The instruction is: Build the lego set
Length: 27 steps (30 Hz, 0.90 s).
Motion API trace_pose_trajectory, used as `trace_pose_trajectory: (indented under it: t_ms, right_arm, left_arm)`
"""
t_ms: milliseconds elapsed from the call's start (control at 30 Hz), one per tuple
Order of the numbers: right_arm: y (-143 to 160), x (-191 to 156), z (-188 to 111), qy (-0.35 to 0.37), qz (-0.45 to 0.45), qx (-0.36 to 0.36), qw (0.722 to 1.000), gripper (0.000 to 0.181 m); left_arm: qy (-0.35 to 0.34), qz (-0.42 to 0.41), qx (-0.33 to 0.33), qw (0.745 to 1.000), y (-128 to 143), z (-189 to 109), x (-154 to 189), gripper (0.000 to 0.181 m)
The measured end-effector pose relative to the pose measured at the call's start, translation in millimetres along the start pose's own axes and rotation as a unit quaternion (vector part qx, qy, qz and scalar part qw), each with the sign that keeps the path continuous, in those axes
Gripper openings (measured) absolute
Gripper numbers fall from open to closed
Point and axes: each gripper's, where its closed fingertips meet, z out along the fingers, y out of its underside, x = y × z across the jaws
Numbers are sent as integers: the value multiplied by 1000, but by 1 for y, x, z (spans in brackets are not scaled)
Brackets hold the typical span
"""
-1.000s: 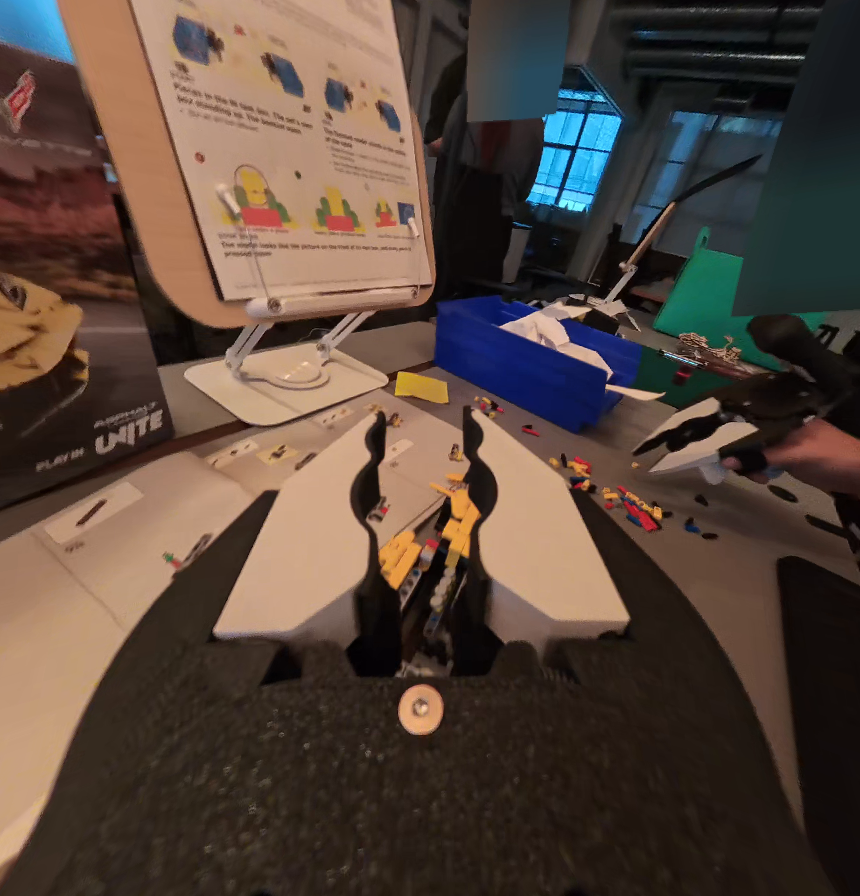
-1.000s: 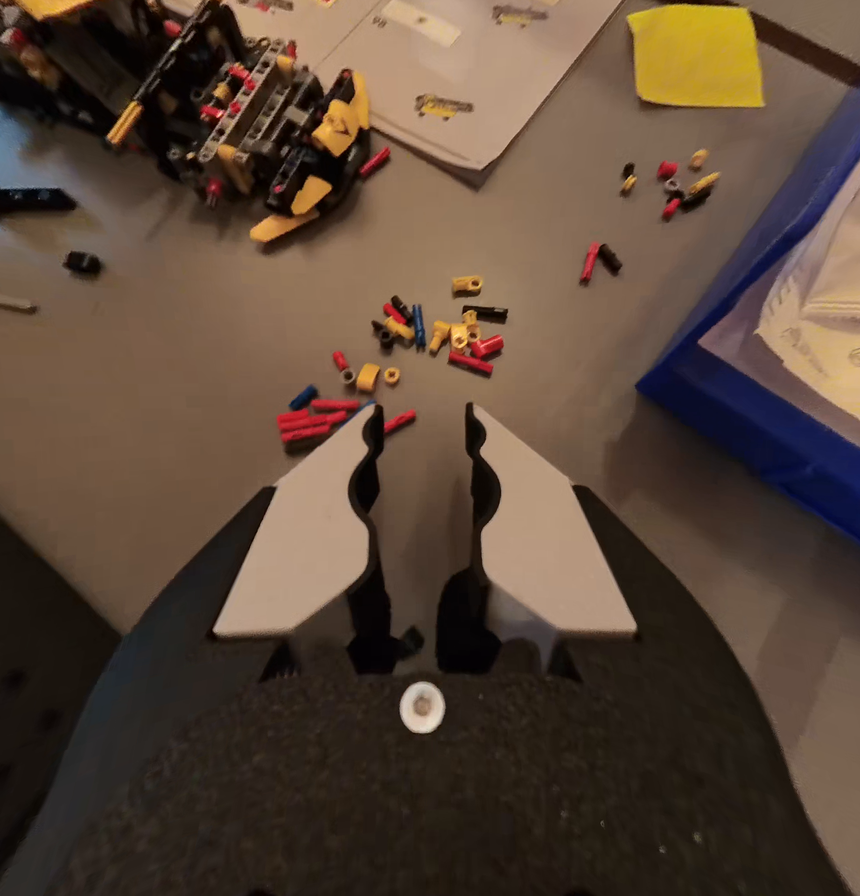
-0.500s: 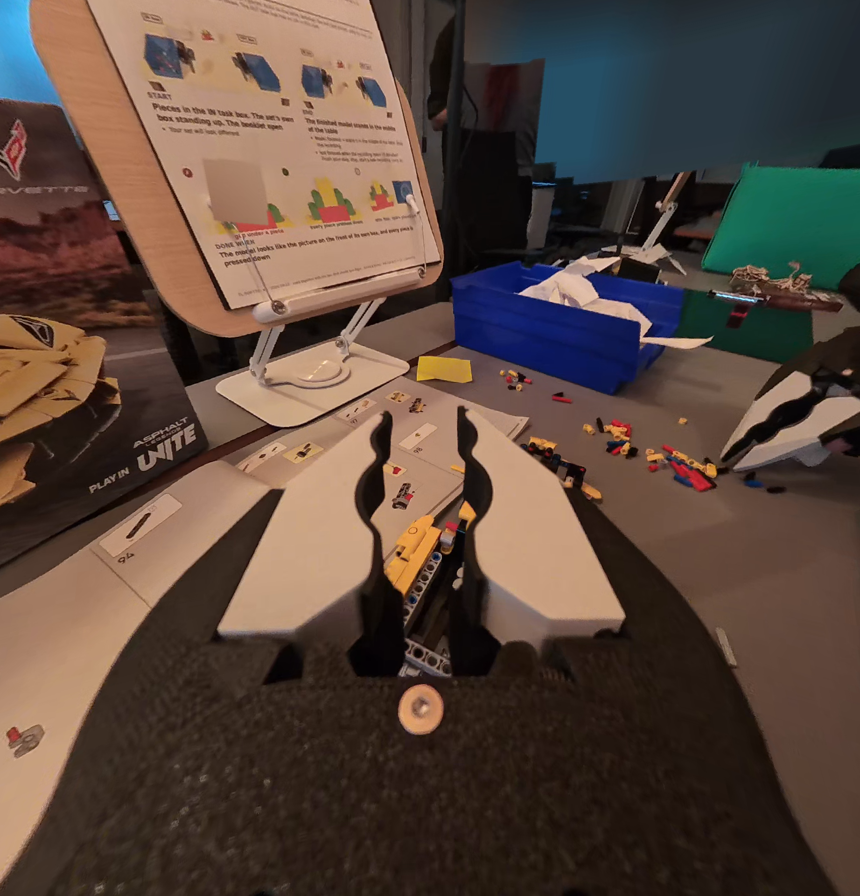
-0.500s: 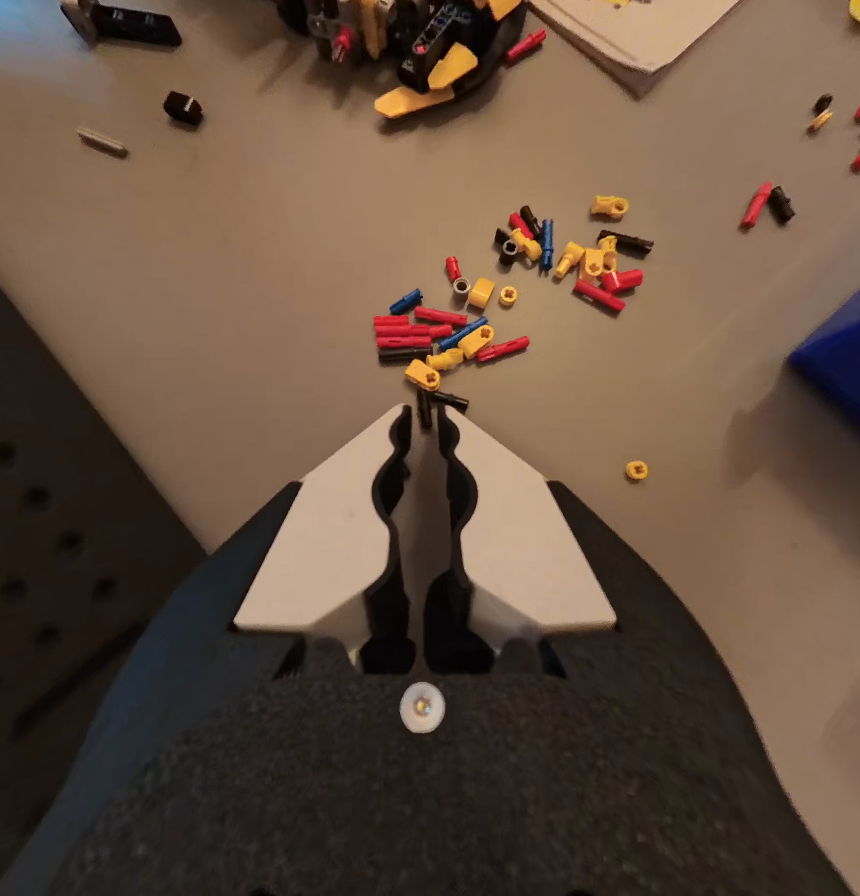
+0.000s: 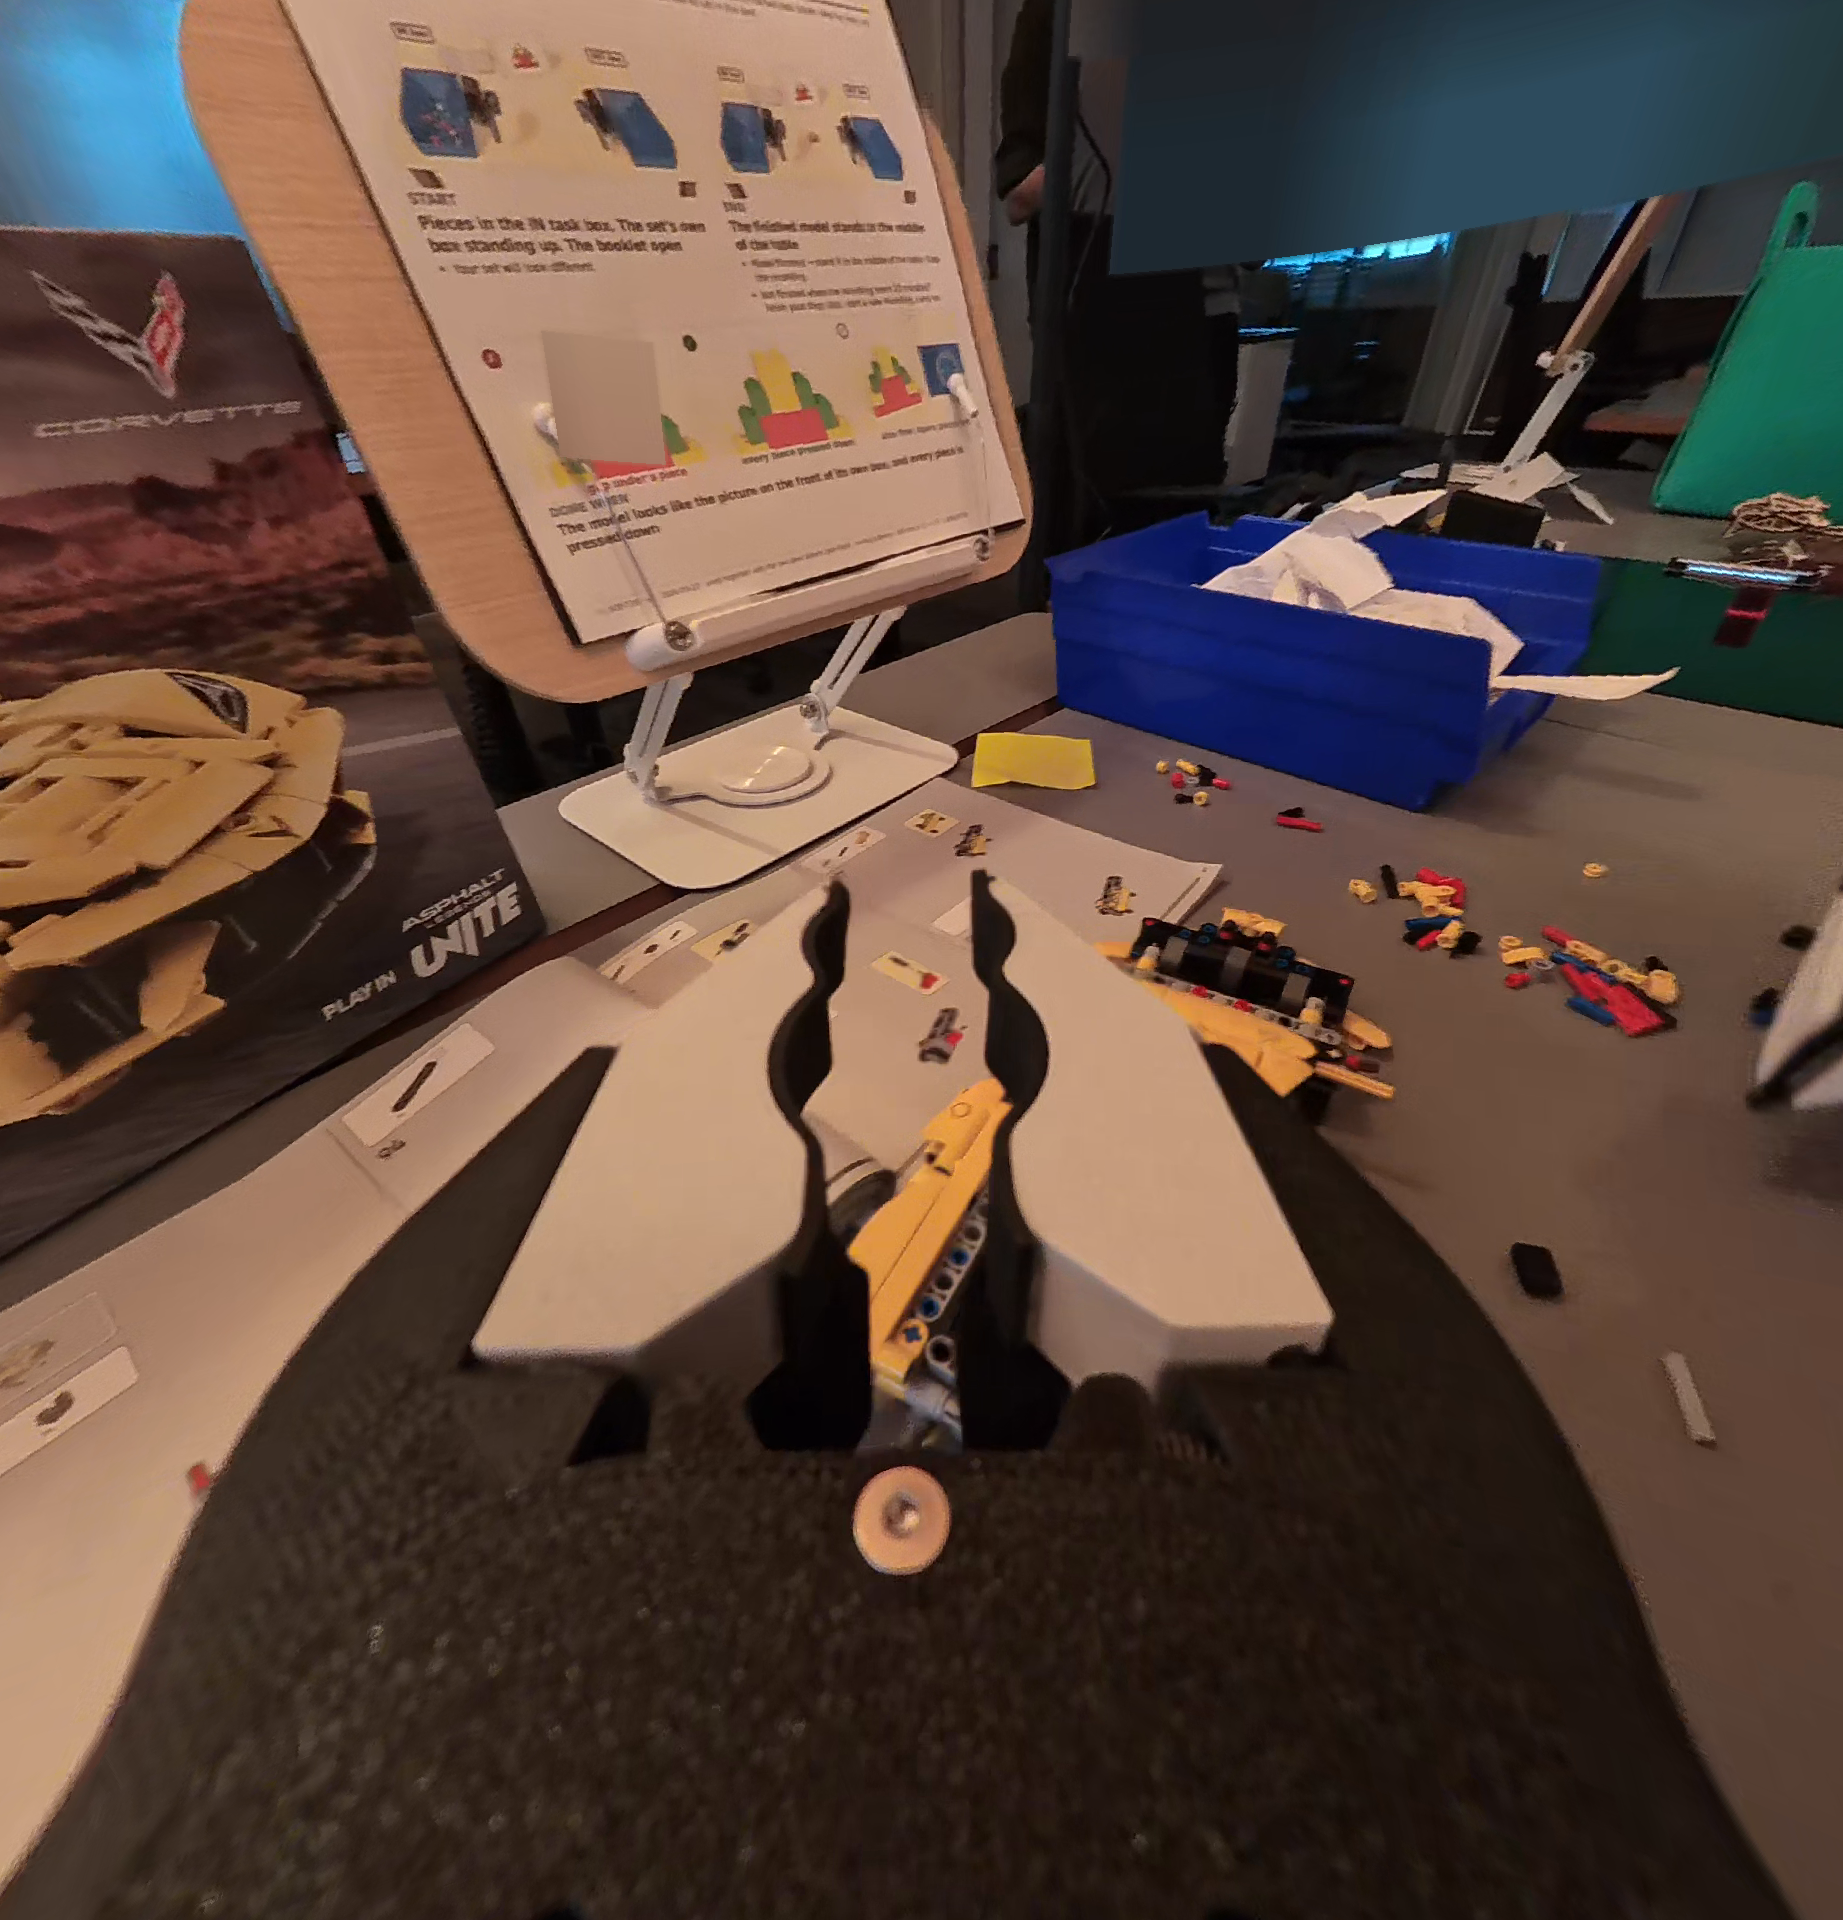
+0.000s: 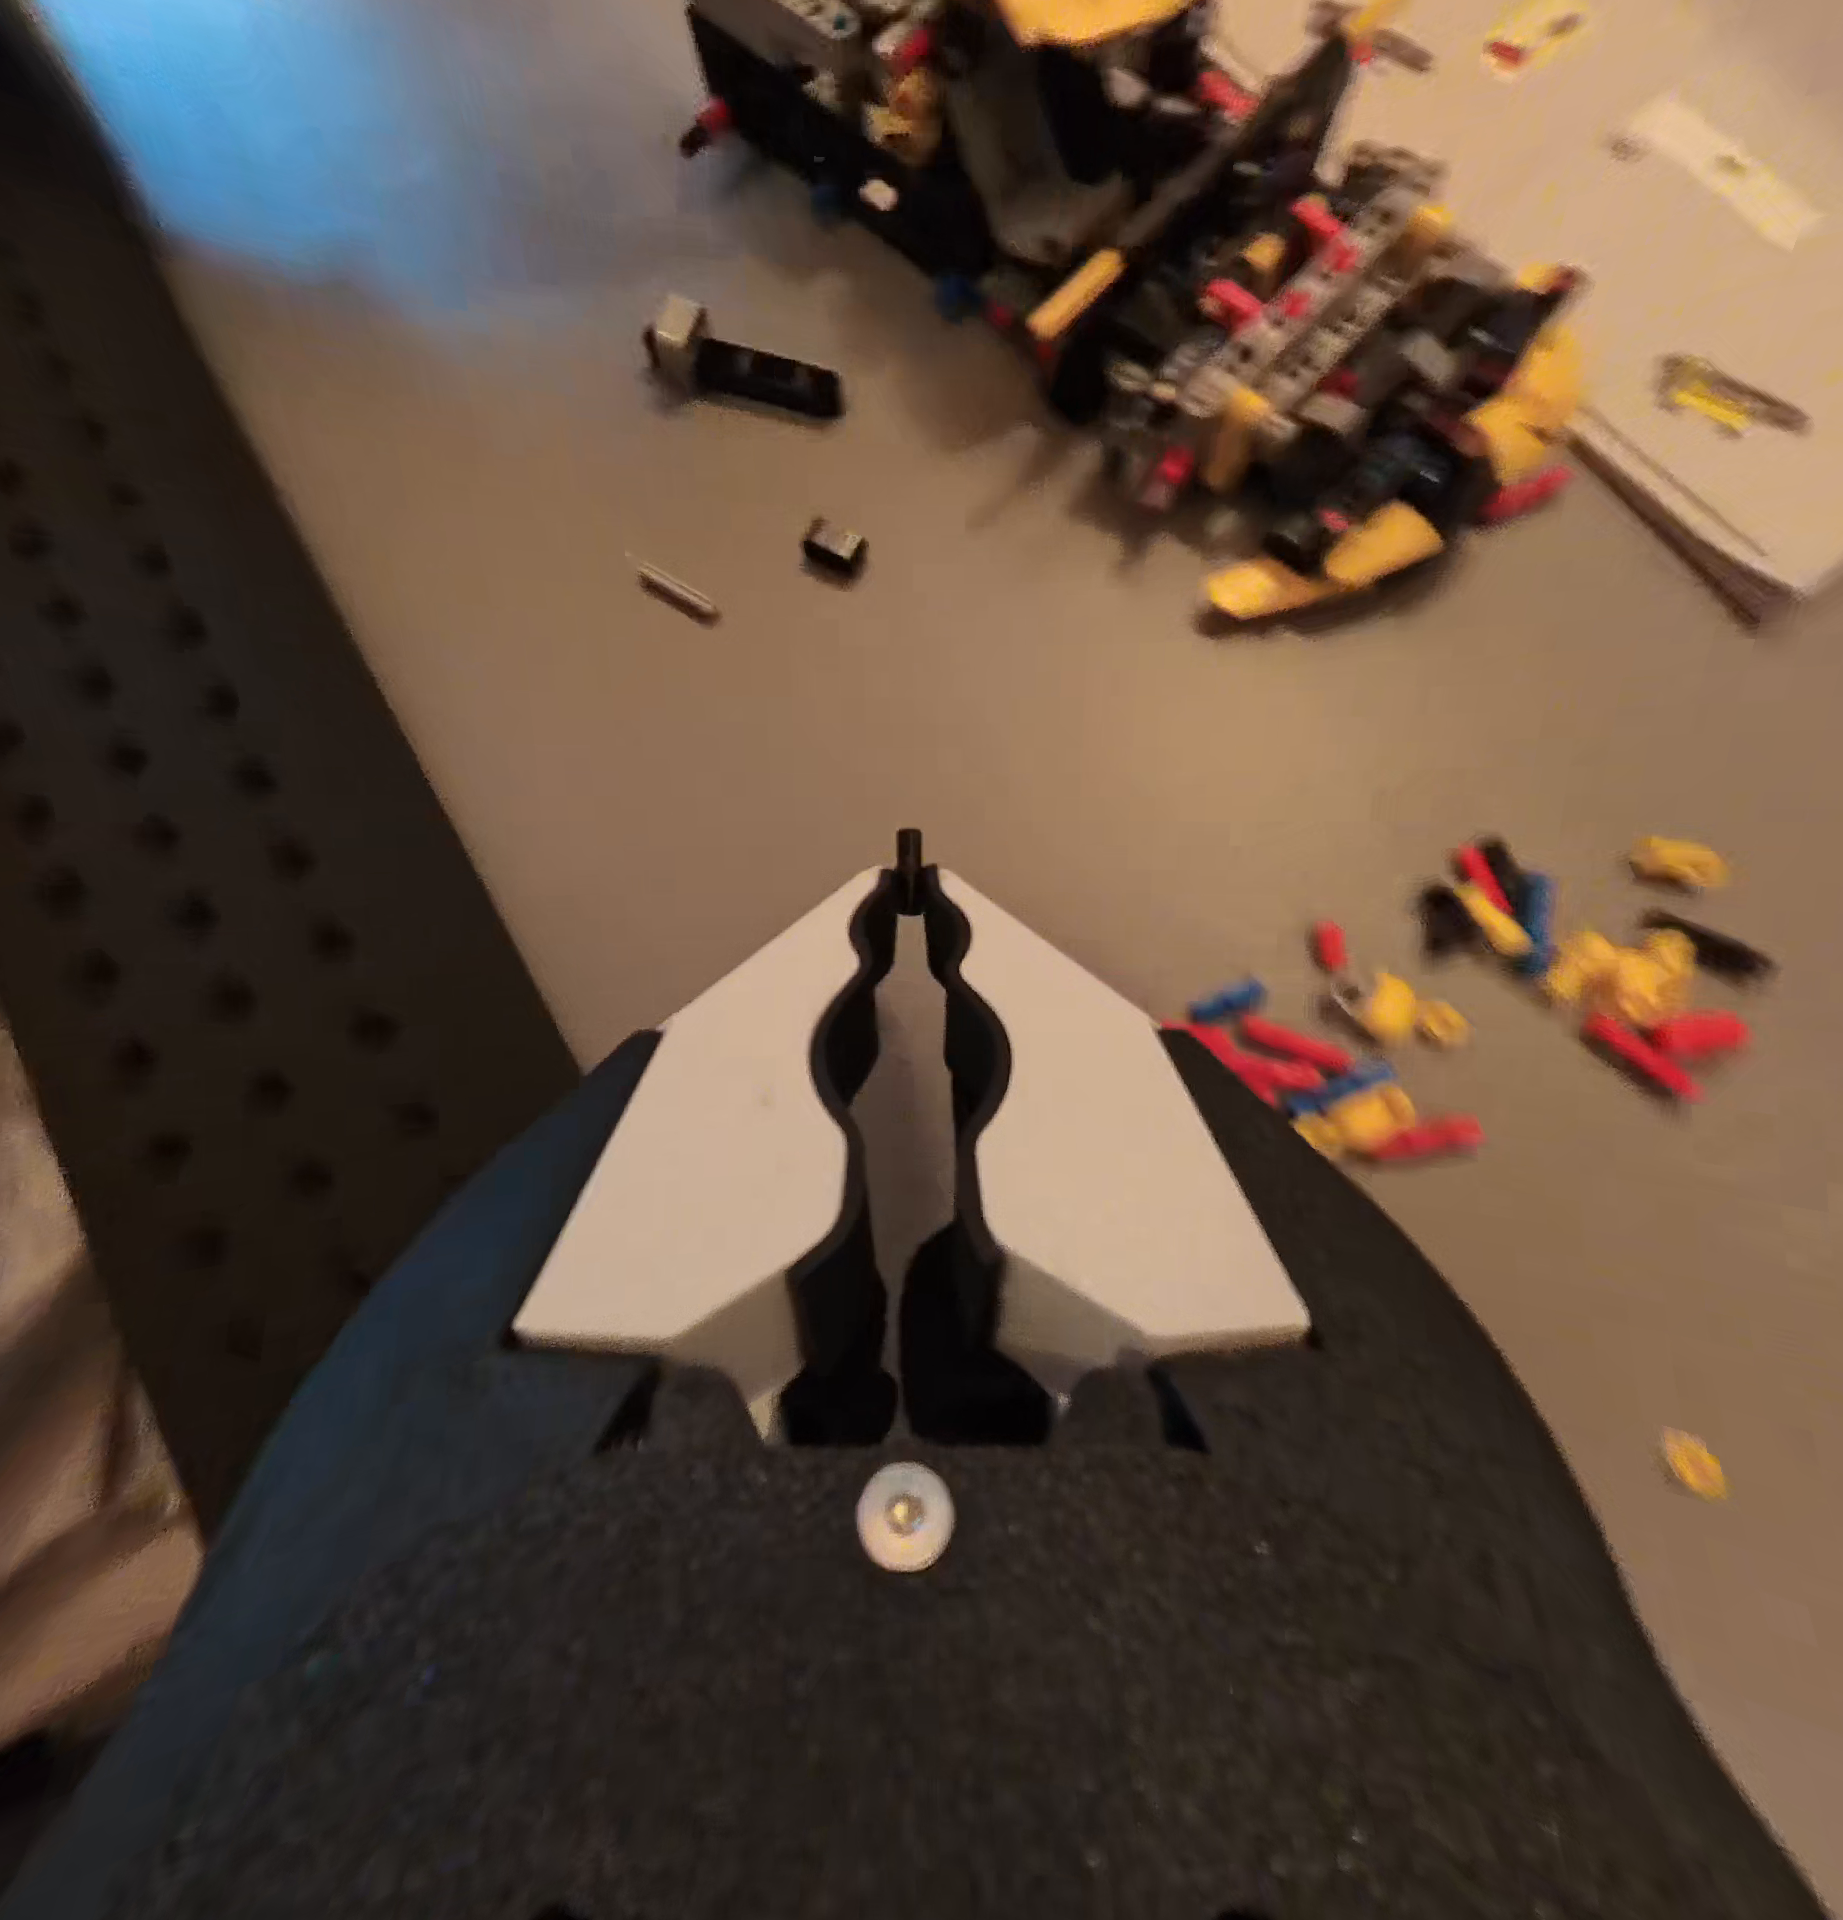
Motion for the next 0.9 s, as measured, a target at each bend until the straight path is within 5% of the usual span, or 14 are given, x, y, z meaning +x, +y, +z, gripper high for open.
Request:
trace_pose_trajectory:
  t_ms: [233,500,900]
  right_arm:
    - [-19,-21,60,-3,-19,-5,1000,4]
    - [-18,-16,65,10,-19,-10,1000,5]
    - [-38,-18,71,25,19,-1,1000,29]
  left_arm:
    - [-71,30,-46,996,16,-3,-30,23]
    - [-78,14,-57,995,23,-3,-35,24]
    - [-72,4,-72,995,25,0,-27,24]
